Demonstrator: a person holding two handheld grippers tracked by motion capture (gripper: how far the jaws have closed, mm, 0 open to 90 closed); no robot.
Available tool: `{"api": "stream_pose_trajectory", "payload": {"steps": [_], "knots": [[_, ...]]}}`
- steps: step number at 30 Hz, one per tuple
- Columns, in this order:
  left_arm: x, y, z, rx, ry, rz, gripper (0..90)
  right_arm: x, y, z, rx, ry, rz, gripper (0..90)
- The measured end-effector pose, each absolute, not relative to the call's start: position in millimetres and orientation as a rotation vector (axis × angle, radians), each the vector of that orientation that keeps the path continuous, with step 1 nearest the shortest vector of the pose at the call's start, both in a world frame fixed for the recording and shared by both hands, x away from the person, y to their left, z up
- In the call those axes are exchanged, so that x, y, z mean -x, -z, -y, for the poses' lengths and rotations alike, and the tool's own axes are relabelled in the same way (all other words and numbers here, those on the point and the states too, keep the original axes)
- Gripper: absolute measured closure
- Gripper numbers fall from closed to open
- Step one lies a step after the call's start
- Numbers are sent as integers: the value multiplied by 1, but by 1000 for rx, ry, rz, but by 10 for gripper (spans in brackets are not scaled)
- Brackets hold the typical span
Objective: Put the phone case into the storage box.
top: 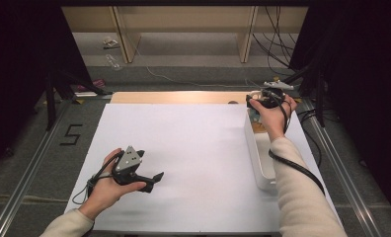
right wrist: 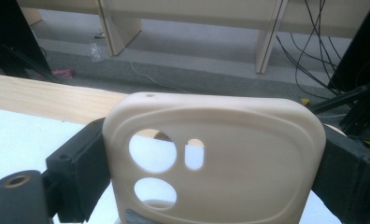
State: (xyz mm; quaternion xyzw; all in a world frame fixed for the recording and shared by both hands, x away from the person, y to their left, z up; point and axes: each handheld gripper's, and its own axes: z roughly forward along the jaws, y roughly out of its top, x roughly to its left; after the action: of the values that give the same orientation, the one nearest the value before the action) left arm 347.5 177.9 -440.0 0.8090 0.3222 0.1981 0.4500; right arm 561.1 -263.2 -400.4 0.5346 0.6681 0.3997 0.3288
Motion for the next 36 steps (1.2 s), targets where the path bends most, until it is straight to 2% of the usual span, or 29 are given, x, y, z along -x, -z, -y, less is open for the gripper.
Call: {"api": "stream_pose_trajectory", "payload": {"steps": [4,7,10,36], "knots": [[-348,440,-178,-1999,-490,-798,16,-561,400,263,-1394,-1041,-1761,100],[-348,440,-178,-2000,-489,-797,16,-562,400,263,-1403,-1048,-1775,33],[-348,440,-178,-2000,-489,-797,16,-563,402,262,-1409,-1032,-1771,3],[-348,440,-178,-2000,-489,-799,16,-558,389,268,-1432,-1075,-1651,2]]}}
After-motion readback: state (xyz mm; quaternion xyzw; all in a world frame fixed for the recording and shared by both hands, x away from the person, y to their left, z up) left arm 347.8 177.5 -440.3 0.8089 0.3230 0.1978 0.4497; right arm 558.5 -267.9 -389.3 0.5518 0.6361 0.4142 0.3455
